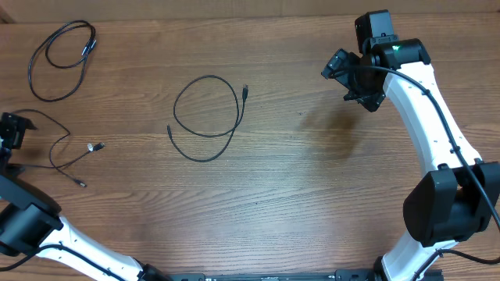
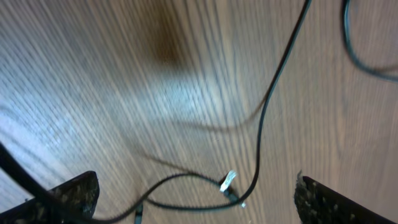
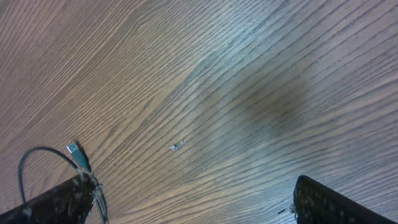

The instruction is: Untangle cables

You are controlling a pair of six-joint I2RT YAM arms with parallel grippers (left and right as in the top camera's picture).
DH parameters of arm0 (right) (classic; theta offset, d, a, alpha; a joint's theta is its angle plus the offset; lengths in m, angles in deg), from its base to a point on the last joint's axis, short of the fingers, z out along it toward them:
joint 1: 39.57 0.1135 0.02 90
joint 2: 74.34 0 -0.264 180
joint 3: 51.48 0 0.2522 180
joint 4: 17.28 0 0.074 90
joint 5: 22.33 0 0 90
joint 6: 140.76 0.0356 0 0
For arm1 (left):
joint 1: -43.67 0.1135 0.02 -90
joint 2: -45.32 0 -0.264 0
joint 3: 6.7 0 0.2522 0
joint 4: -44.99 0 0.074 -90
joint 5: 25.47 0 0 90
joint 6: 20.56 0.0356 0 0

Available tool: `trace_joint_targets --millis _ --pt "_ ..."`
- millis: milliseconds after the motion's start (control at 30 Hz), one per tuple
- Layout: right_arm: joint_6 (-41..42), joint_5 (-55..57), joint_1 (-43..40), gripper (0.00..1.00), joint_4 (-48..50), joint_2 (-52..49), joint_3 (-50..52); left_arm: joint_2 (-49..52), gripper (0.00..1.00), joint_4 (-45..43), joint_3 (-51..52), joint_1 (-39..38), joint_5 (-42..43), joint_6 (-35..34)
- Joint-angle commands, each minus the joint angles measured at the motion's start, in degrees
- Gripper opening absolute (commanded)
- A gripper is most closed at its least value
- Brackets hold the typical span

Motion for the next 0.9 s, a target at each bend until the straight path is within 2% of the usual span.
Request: trace_joint_targets --millis 0,267,467,700,867 --pt "-0.3 0.8 -0.2 1.0 0.2 0.3 -0.3 0.5 1.0 2.1 0.1 -2.0 -3.7 2.2" --pt "-0.3 0.8 -0.2 1.0 0.2 0.3 -0.3 0.5 1.0 -0.1 4.0 -7.8 -8.6 4.5" --pt "-0.2 0.8 -0.2 1.0 0.2 0.3 -0.3 0.5 1.0 -2.7 7.2 -11.1 -19.6 4.6" --pt "-0.3 0.8 -0.2 1.0 0.2 0.3 -0.3 0.5 0.99 -4.1 8.4 -11.7 -20.3 4.5" --pt "-0.3 0.8 -0.2 1.0 0.2 0.3 -0.3 0.5 0.92 -5.4 9.6 -11.6 -20.5 4.6"
